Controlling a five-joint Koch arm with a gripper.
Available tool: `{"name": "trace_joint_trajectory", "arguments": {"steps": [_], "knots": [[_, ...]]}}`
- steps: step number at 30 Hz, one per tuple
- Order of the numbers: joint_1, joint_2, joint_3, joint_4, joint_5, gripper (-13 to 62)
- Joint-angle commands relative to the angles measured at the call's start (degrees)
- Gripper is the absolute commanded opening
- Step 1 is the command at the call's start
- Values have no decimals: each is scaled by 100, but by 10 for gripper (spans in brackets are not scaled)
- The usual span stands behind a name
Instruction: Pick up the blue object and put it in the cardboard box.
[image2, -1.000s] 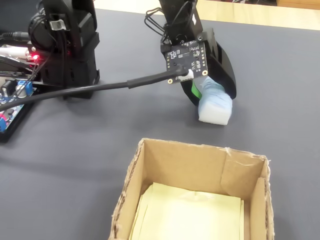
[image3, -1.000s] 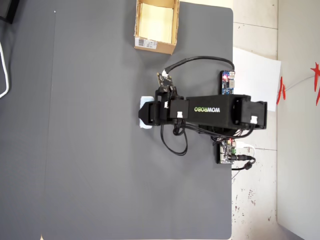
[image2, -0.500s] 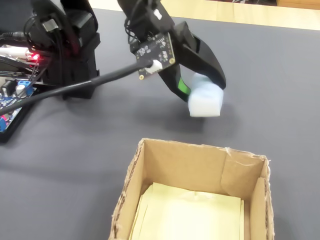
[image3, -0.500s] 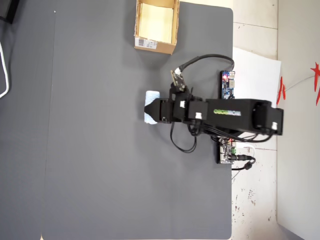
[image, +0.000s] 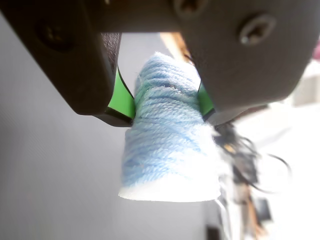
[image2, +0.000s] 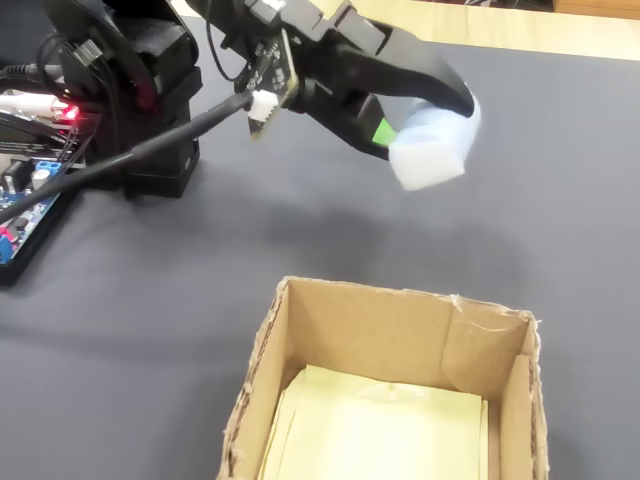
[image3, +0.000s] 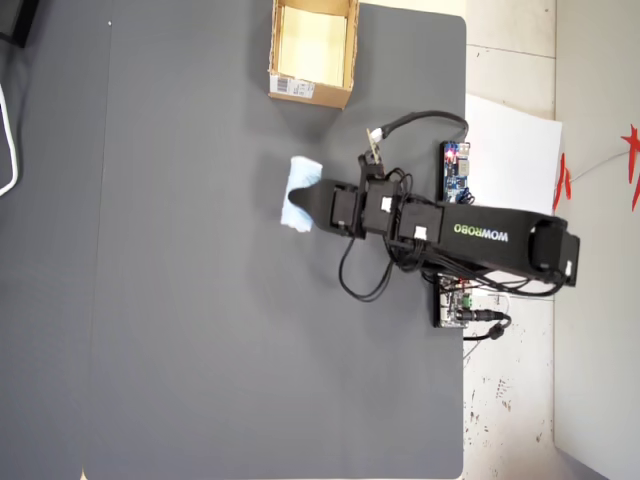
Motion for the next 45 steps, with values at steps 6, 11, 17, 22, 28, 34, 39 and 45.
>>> {"name": "trace_joint_trajectory", "arguments": {"steps": [6, 11, 17, 22, 28, 34, 39, 45], "knots": [[747, -185, -826, -738, -703, 186], [1485, -721, -1582, -589, -1020, 186], [2584, -1723, -2549, -475, -1011, 186], [2997, -2127, -2918, -193, -1063, 186], [3489, -2760, -3103, -9, -1125, 205], [3568, -2795, -3164, 246, -1116, 294], [3261, -2461, -3349, 193, -1002, 307], [2021, -1608, -3067, -62, -492, 307]]}}
